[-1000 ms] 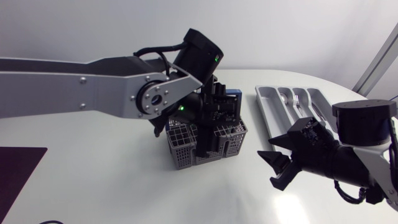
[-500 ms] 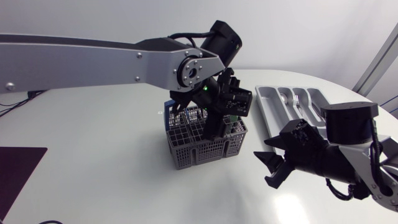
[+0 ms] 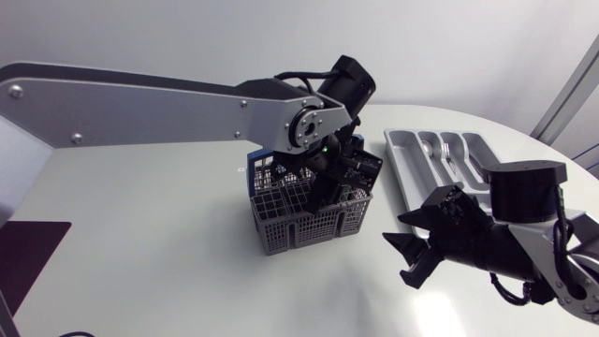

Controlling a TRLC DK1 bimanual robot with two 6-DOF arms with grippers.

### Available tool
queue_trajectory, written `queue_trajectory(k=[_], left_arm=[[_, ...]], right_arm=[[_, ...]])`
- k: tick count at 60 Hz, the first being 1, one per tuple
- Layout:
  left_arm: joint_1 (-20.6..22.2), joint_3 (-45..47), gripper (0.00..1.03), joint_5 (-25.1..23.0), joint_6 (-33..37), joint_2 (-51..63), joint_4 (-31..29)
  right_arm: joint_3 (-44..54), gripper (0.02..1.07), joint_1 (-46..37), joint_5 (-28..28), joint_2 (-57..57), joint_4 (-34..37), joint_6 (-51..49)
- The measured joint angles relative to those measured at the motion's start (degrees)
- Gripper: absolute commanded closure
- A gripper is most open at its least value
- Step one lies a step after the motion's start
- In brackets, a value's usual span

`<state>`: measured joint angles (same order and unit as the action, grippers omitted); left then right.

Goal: Unload the cutlery basket into the drawer organizer.

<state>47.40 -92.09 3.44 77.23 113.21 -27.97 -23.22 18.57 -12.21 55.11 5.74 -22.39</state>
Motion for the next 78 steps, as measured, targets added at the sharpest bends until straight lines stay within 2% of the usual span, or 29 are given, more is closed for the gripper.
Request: queue_trajectory(k=[4, 24, 28, 42, 55, 78], left_arm=[[0.04, -0.02, 0.7, 0.15, 0.0, 0.0, 0.11], [1.05, -0.92, 0.7, 2.62, 0.66, 0.52, 0.59], [1.33, -1.42, 0.77, 3.04, 0.83, 1.11, 0.61], [1.55, -2.12, 0.8, 4.28, 0.85, 1.6, 0.63], [1.55, -2.49, 0.89, 5.27, 0.85, 1.99, 0.66], [1.6, -2.8, 0.9, 5.7, -0.59, 2.01, 0.46]], right_arm=[[0.07, 0.47, 0.0, 0.0, -0.02, 0.0, 0.0], [0.76, 0.47, 0.0, 0.0, -0.81, 0.0, 0.0], [0.98, 0.47, 0.0, 0.0, -0.9, 0.0, -0.02], [1.66, 0.47, 0.0, 0.0, -1.33, 0.0, -0.2], [1.7, 0.47, -0.42, -0.2, -1.49, -0.04, -0.39], [1.7, 0.47, -0.42, -0.2, -1.66, -0.02, -0.39]])
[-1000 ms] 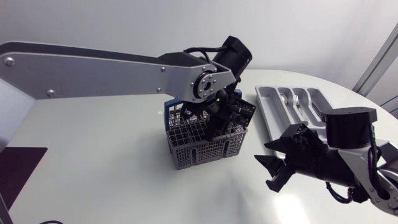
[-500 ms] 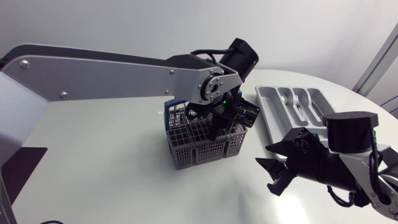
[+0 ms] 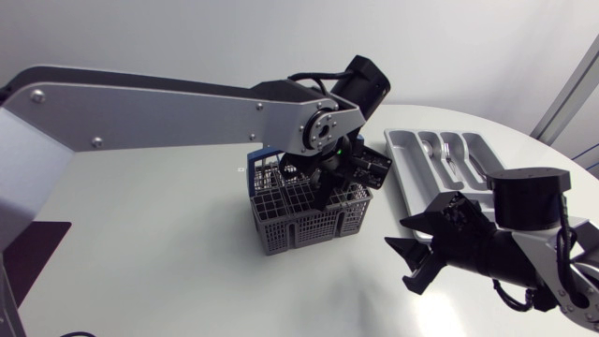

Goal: Unload the cutlery basket into the drawer organizer.

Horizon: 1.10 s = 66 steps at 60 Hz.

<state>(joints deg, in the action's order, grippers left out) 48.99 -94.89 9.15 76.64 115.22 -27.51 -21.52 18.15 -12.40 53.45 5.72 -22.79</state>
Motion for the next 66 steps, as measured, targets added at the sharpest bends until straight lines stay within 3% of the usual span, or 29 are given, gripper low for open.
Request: queue_trajectory(k=[40, 42, 50, 53, 57, 66], left_arm=[[1.81, 2.34, 0.89, -0.04, -2.73, -7.61, -0.09], [1.81, 2.34, 0.86, -0.04, -2.73, -7.61, -0.09], [1.81, 2.34, 0.55, -0.04, -2.71, -7.43, -0.52], [1.81, 2.34, 0.48, -0.02, -2.71, -7.39, -1.14], [1.81, 1.99, 0.43, -0.02, -2.71, -6.8, -2.38], [1.75, 0.61, 0.43, 0.22, -2.69, -4.11, -3.96]], right_arm=[[-0.02, 0.47, 1.64, 0.26, -1.81, 0.52, 0.24], [-0.02, 0.47, 1.64, 0.28, -1.9, 0.52, 0.24], [-0.02, 0.47, 1.64, 0.46, -2.16, 0.92, 0.26], [-0.02, 0.47, 1.64, 0.46, -2.21, 0.96, 0.26], [-0.02, 0.47, 1.64, 0.46, -2.21, 0.96, 0.24], [-0.02, 0.47, 1.64, 0.44, -2.19, 0.87, 0.24]])
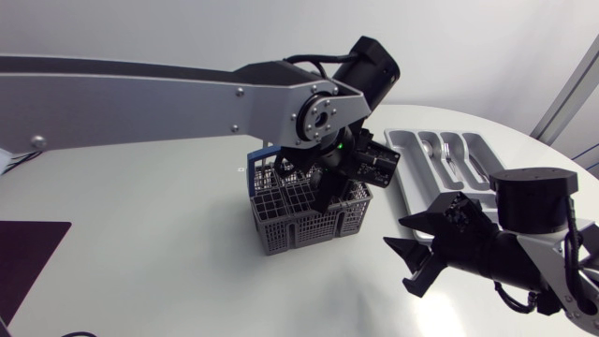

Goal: Unload the cutlery basket into the drawer organizer.

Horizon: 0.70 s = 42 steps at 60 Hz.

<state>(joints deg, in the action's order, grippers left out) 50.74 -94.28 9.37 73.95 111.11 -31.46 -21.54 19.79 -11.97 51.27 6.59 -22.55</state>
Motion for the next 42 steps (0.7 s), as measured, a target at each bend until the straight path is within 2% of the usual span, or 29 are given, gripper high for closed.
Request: queue_trajectory(k=[12, 21, 31, 42], left_arm=[[-0.11, -2.29, 0.45, 0.24, 0.0, 3.06, -0.22], [-0.61, -4.04, 0.64, 0.83, 0.02, 4.13, -0.5], [-1.07, -5.22, 0.79, 1.49, 0.04, 5.03, -0.96], [-1.07, -5.25, 0.79, 1.7, 0.09, 6.4, -1.97]], right_arm=[[0.0, 0.47, 0.0, 0.0, 0.52, -0.68, 0.0], [0.02, 0.47, -0.02, -0.02, 0.63, -0.85, 0.0], [0.02, 0.47, -0.02, -0.07, 0.98, -0.92, 0.0], [0.02, 0.47, -0.02, -0.22, 1.2, -1.31, 0.0]])
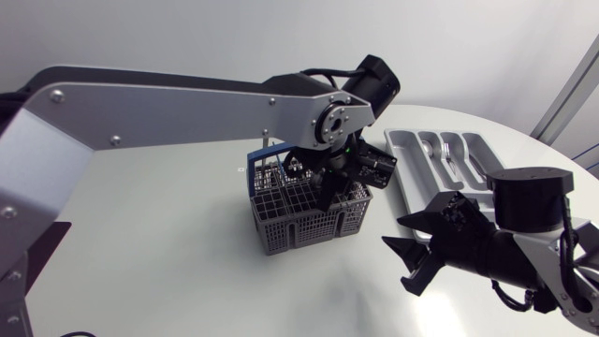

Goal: Unload the cutlery basket into the drawer organizer.

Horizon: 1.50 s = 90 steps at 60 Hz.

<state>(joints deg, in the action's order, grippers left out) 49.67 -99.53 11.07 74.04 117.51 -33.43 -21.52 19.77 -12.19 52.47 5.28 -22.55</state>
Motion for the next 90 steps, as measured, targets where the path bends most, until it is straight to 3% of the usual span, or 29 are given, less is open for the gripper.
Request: queue_trajectory(k=[32, 90], left_arm=[[0.0, -4.02, 0.97, 0.24, -0.15, 1.49, -4.24], [0.2, -3.69, 0.98, 0.39, -4.0, -2.16, -5.29]], right_arm=[[0.02, 0.47, -0.07, 0.0, 0.04, -0.39, 0.0], [0.76, 0.47, -0.07, 0.02, -1.03, -0.26, 0.0]])
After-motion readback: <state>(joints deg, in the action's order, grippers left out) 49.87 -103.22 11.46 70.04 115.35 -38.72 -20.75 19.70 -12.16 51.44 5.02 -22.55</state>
